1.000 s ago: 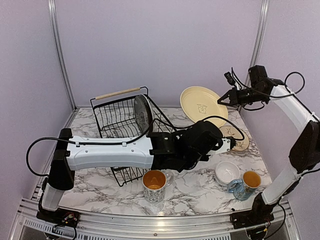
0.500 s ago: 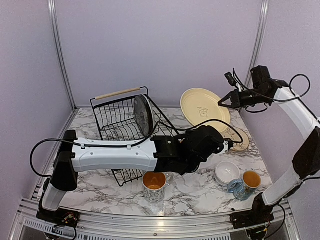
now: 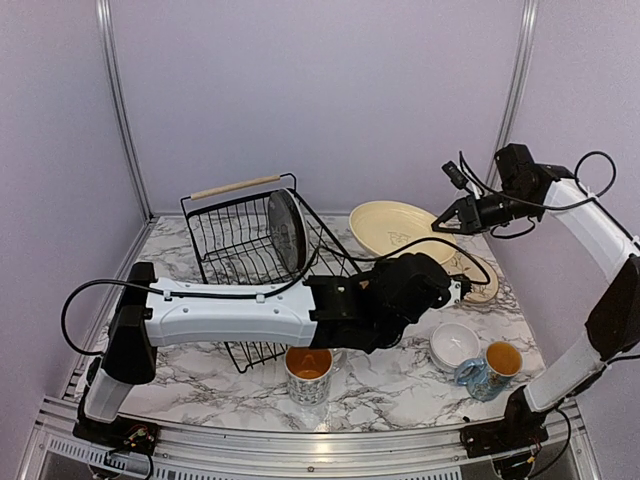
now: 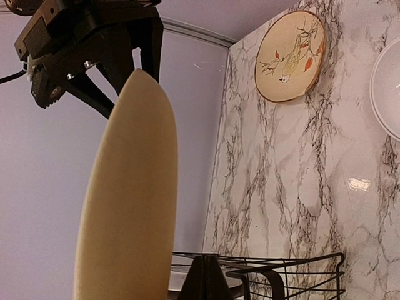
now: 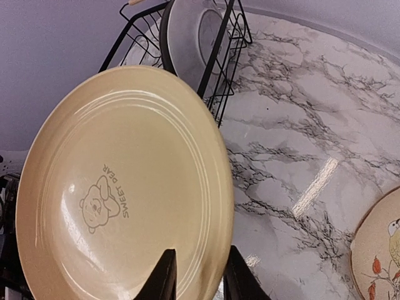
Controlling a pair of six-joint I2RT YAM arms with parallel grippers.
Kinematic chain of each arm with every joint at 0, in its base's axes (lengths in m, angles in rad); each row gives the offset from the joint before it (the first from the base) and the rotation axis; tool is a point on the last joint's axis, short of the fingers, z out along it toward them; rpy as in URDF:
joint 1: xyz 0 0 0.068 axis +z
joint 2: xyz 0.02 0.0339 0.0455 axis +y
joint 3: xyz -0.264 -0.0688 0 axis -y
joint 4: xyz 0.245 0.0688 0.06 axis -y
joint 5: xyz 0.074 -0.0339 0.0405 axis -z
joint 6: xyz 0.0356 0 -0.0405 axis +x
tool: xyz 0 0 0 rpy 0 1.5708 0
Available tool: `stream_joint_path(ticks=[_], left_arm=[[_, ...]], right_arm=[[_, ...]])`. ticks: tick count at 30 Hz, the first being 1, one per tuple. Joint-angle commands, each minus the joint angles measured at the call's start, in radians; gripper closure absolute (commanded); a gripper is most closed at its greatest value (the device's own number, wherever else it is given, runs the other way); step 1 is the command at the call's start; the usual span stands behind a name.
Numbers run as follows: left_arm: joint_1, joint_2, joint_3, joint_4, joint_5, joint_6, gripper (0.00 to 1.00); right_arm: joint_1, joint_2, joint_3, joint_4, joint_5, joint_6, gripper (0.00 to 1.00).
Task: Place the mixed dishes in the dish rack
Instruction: Pass from the right arm to the left
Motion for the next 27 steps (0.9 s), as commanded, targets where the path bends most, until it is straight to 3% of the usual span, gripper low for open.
stream_joint_path(ticks=[1, 4, 8, 9, 11, 13, 19, 22, 27], left_arm=[[0.005, -0.065, 0.002, 0.042, 0.026, -0.067, 1.00], [0.005, -0.099, -0.016, 0.040, 0.059, -0.109, 1.00], [0.005, -0.135, -0.053, 0.052, 0.096, -0.141, 1.00], [0.004, -0.136, -0.057, 0.050, 0.097, -0.144, 0.99], [-0.002, -0.136, -0.057, 0.031, 0.114, -0.150, 0.80], [-0.015, -0.154, -0.064, -0.010, 0.168, -0.173, 0.68], [-0.053, -0.247, -0.089, -0.044, 0.405, -0.276, 0.51], [-0.060, -0.278, -0.082, -0.027, 0.427, -0.292, 0.41], [-0.059, -0.290, -0.056, -0.024, 0.442, -0.291, 0.36]], right_arm=[[0.015, -0.034, 0.045, -0.034, -0.035, -0.029, 0.75], [0.009, -0.031, 0.063, -0.041, -0.037, -0.037, 0.75], [-0.002, -0.027, 0.059, -0.017, -0.064, -0.019, 1.00], [-0.004, -0.025, 0.056, -0.011, -0.065, -0.013, 1.00], [-0.014, -0.020, 0.053, 0.001, -0.067, -0.001, 1.00], [-0.030, -0.016, 0.058, 0.012, -0.069, 0.011, 1.00], [-0.055, -0.009, 0.057, 0.035, 0.034, 0.021, 1.00], [-0.054, -0.008, 0.045, 0.042, 0.088, 0.020, 1.00], [-0.052, -0.011, 0.032, 0.048, 0.102, 0.027, 1.00]])
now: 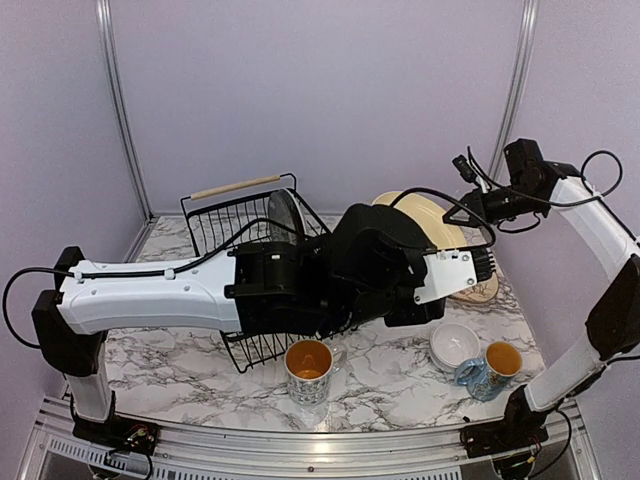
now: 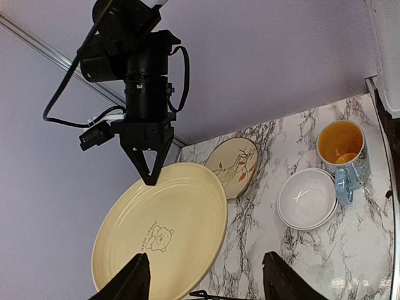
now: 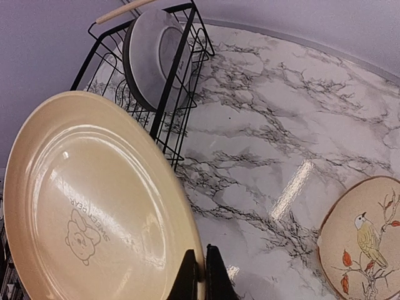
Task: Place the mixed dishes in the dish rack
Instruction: Pass from the right arm to the left
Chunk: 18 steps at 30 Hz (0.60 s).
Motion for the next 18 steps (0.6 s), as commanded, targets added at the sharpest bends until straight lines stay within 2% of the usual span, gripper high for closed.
stream_joint_path(ticks=[1, 5, 9, 12, 18], left_arm=[[0.009, -0.022, 0.053, 0.008, 0.044, -0.025, 0.36], [0.024, 0.065, 0.185, -0.159, 0.073, -0.051, 0.35], [0.029, 0.166, 0.301, -0.265, 0.016, -0.042, 0.40], [0.030, 0.190, 0.305, -0.272, -0.005, -0.022, 0.47], [0.040, 0.221, 0.294, -0.286, -0.023, 0.000, 0.47]], right_arm=[[-0.001, -0.008, 0.005, 0.017, 0.030, 0.002, 1.00], [0.000, -0.012, 0.014, 0.011, 0.025, 0.007, 1.00], [0.018, -0.026, 0.015, 0.005, 0.075, 0.001, 1.00], [0.034, -0.034, 0.009, 0.003, 0.099, -0.004, 1.00], [0.049, -0.046, 0.006, 0.004, 0.113, 0.001, 1.00]])
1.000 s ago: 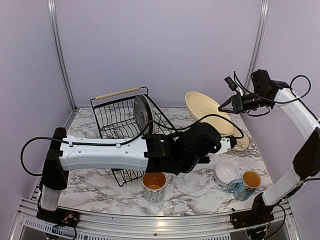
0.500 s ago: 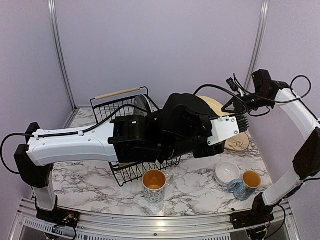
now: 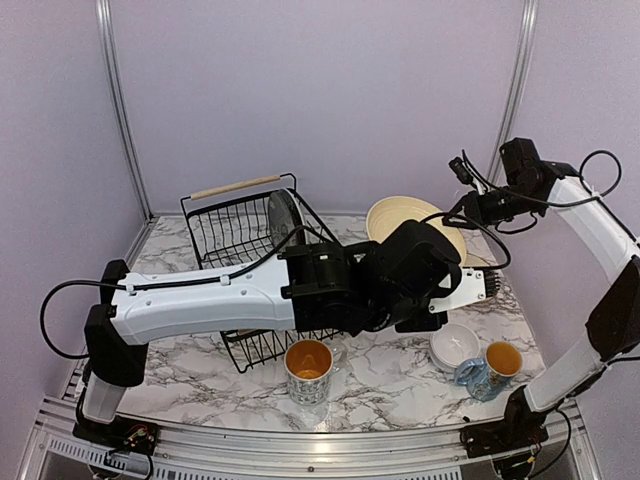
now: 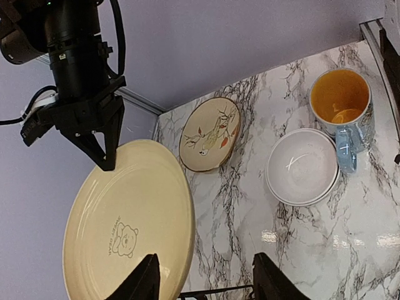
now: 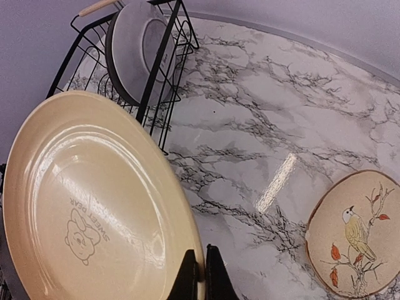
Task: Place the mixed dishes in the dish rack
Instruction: Pass from the right arm to the left
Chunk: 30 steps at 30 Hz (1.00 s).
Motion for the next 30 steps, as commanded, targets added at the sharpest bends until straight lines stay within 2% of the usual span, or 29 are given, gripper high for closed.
stream_joint_path(ticks=[1, 11, 17, 19, 22, 25, 30], left_arm=[[0.017, 0.023, 0.001, -0.048, -0.032, 0.016, 0.48], [0.027, 0.086, -0.007, 0.001, -0.157, 0.078, 0.69], [0.029, 0.104, -0.019, 0.019, -0.221, 0.108, 0.76], [0.029, 0.109, -0.023, 0.015, -0.222, 0.110, 0.82], [0.028, 0.113, -0.020, 0.014, -0.222, 0.110, 0.97], [0.028, 0.113, -0.017, 0.023, -0.223, 0.109, 1.00], [0.036, 0.081, -0.002, 0.071, -0.219, 0.079, 1.00]], right_arm=[[0.019, -0.045, 0.008, 0.004, 0.008, 0.003, 1.00], [0.035, -0.054, -0.004, -0.002, 0.000, 0.000, 1.00], [0.040, -0.064, -0.023, 0.002, -0.010, -0.002, 1.00], [0.041, -0.068, -0.025, 0.002, -0.017, -0.002, 1.00], [0.043, -0.073, -0.027, 0.002, -0.022, -0.002, 1.00], [0.043, -0.073, -0.026, 0.000, -0.049, -0.004, 0.99], [0.002, -0.054, 0.036, -0.048, -0.113, -0.027, 0.76]])
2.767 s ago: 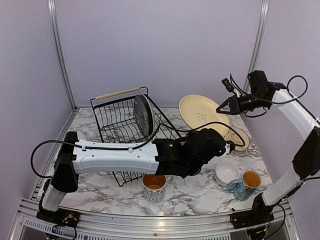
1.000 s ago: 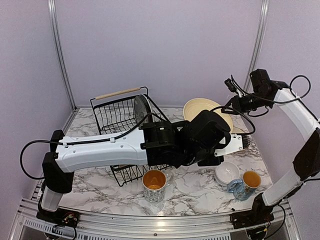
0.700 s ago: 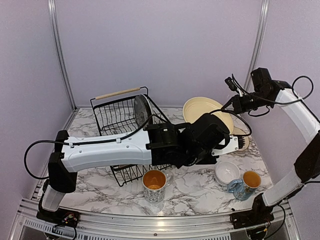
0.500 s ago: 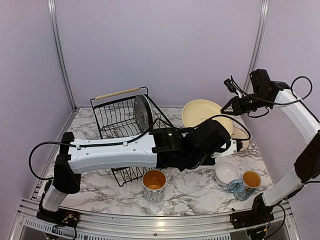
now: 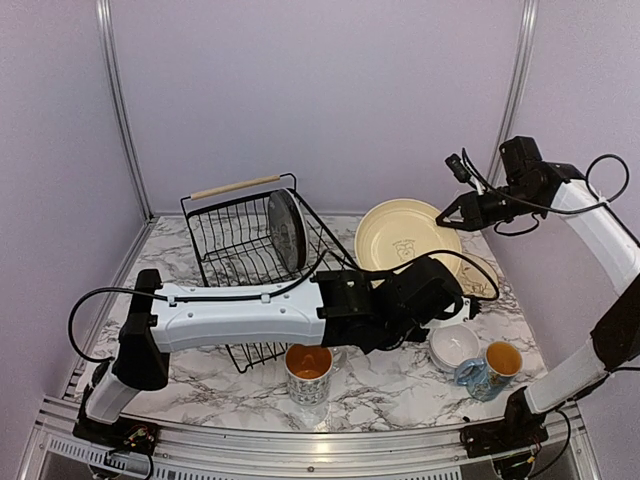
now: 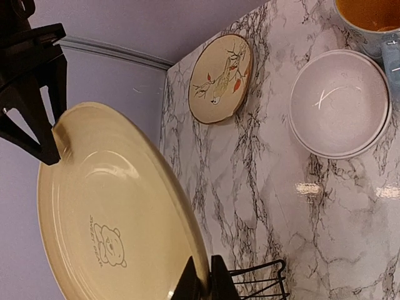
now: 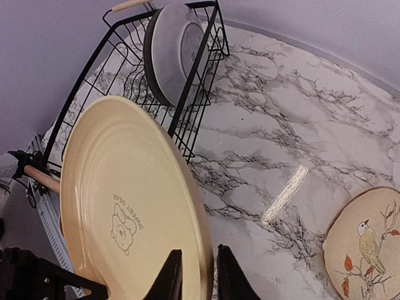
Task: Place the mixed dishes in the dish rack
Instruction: Pass from the right arm to the left
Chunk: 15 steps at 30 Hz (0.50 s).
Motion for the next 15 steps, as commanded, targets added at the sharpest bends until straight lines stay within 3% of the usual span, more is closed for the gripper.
stream_joint_path(ticks=[1, 4, 10, 15], left_arm=[[0.019, -0.054, 0.023, 0.093, -0.028, -0.054, 1.00], [0.042, -0.128, 0.012, 0.146, 0.044, -0.124, 1.00], [0.107, -0.322, -0.162, 0.355, 0.188, -0.333, 1.00], [0.185, -0.512, -0.405, 0.590, 0.299, -0.592, 1.00]], right_arm=[[-0.070, 0.012, 0.085, -0.068, -0.091, -0.007, 0.69], [-0.191, 0.042, 0.143, -0.116, -0.199, -0.034, 0.51], [-0.267, 0.035, 0.115, -0.077, -0.239, -0.060, 0.48], [-0.268, -0.010, -0.047, 0.093, -0.172, -0.108, 0.48]])
